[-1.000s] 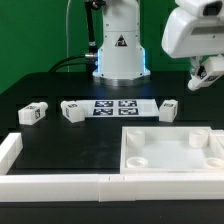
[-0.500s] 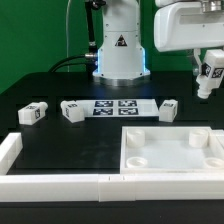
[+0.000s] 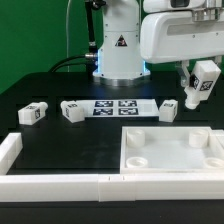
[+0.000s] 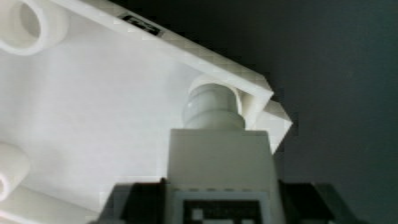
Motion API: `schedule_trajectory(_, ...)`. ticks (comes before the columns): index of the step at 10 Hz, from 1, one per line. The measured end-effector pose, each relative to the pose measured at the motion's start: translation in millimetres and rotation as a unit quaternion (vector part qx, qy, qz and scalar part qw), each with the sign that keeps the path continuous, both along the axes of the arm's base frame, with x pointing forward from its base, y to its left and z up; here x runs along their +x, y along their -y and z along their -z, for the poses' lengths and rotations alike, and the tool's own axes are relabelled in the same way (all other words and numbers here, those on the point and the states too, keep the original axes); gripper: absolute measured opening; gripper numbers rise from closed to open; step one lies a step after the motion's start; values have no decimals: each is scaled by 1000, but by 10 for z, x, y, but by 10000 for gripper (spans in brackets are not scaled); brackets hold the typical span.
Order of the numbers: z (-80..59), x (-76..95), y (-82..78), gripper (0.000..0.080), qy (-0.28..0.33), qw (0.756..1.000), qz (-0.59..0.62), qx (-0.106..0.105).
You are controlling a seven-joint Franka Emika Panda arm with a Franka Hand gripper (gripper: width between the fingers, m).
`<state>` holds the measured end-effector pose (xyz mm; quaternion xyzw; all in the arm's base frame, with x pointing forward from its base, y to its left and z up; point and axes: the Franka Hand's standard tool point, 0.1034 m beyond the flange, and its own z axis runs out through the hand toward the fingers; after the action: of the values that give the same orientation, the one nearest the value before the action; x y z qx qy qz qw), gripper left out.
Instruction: Assemble one leg
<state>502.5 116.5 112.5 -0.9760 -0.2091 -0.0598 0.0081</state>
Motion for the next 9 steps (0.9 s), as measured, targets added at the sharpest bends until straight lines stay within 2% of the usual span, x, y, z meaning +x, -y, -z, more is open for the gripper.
schedule_trajectory(3,23,15,0,290,-4,1000,-1,-1)
schedule_trajectory(5,41,419,-76,290,-17,1000,-1,0)
schedule_trajectory(6,31,560,-109,290,-15,1000,-3,1)
schedule_trajectory(7,44,633,-116,290,-11,1000,-12,2)
schedule_trajectory(9,59,610,-119,290,-13,1000,-12,2)
